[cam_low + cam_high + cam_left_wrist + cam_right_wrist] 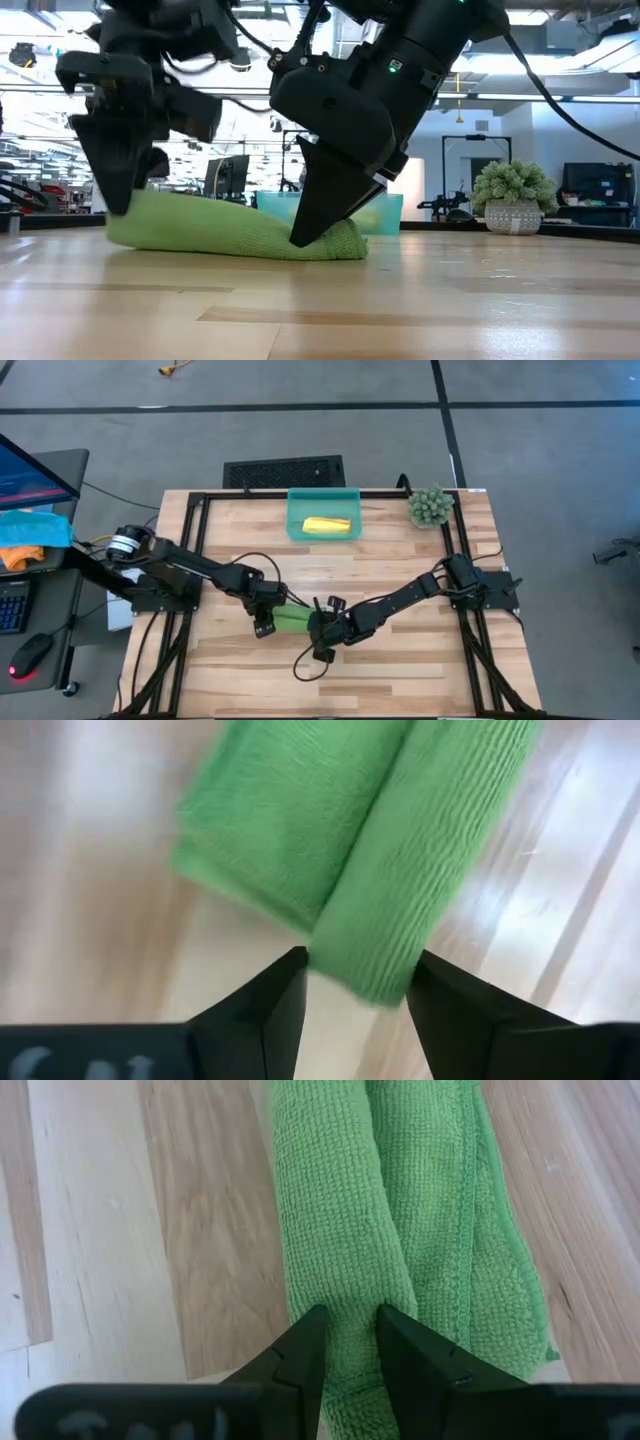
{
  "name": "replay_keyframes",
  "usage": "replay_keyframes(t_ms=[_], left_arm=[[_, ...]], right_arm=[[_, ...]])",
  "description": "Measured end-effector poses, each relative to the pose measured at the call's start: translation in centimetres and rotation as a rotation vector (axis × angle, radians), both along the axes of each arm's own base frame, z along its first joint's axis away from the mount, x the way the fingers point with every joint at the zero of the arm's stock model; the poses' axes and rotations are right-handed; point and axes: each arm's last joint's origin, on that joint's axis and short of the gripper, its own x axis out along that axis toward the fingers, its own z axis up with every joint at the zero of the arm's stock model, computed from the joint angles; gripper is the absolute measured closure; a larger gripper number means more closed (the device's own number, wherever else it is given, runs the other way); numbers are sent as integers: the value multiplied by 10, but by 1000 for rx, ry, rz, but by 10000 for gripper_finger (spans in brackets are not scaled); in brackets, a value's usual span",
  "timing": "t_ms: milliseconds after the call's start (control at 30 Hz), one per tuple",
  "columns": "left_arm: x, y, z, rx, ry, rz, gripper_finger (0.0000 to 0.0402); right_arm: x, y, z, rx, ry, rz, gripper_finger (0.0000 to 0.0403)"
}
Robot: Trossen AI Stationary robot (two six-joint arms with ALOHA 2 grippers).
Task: Roll microfiber towels into tight, uniform cylinder then place into a basket
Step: Roll the green microfiber towel
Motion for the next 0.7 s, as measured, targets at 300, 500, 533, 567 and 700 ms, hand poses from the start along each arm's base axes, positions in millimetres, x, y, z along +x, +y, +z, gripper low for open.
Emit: replay_keyframes(t_ms=[300, 500, 533, 567, 700], left_arm=[[-21, -13, 46, 198, -208, -56, 248], [-24, -45, 59, 365, -434, -233, 249], [-22, -51, 59, 373, -467, -272, 249], [-20, -57, 58, 374, -503, -310, 249], [-14, -75, 44, 378, -554, -451, 249]], right_arm=[[0, 0, 0, 2, 3, 2, 285], [0, 0, 0, 2, 2, 2, 285], [0, 0, 0, 2, 2, 2, 285], [0, 0, 0, 2, 2, 2, 285], [0, 0, 0, 3, 3, 2, 285]])
